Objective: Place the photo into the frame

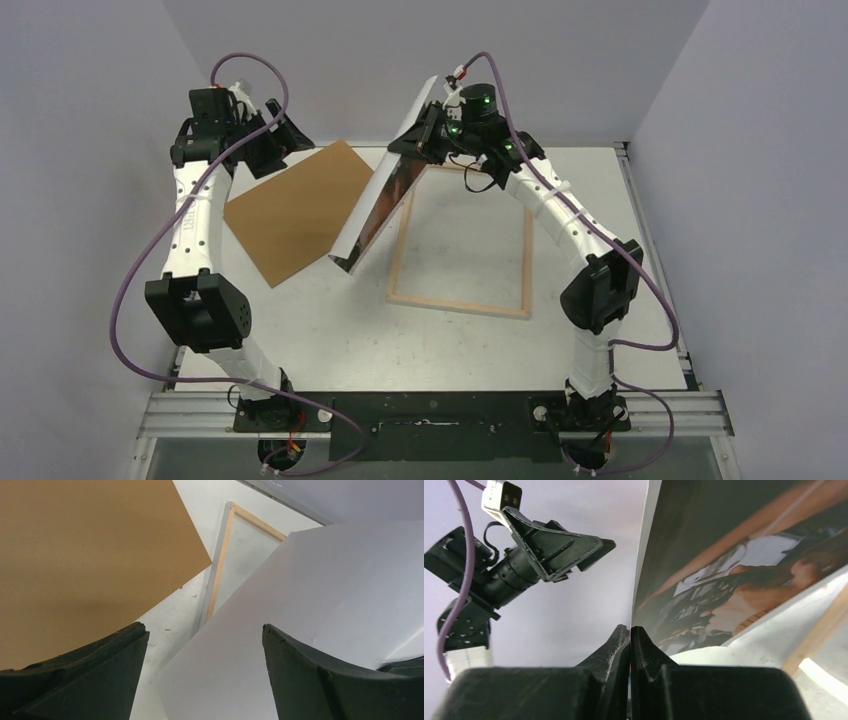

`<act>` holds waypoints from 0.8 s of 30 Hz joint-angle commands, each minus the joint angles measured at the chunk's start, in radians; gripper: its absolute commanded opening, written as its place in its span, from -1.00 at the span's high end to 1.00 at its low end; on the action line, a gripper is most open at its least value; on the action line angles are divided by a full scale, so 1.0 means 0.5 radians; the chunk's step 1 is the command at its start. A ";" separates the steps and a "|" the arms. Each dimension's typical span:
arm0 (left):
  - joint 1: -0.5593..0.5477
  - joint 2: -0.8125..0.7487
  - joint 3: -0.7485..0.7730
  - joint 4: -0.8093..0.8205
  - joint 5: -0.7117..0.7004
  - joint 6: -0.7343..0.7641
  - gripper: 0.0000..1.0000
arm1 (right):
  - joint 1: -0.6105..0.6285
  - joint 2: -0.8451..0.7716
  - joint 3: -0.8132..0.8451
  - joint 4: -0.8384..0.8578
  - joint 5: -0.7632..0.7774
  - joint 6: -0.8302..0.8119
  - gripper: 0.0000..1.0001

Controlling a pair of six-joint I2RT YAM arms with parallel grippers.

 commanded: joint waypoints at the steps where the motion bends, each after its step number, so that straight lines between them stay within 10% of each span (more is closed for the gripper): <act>1: -0.012 0.005 -0.039 0.047 -0.052 0.081 -0.65 | 0.012 0.112 0.171 0.148 -0.248 0.349 1.00; 24: -0.296 0.185 -0.121 0.006 -0.323 0.121 -0.65 | -0.413 0.535 0.197 -0.749 -0.338 -0.211 1.00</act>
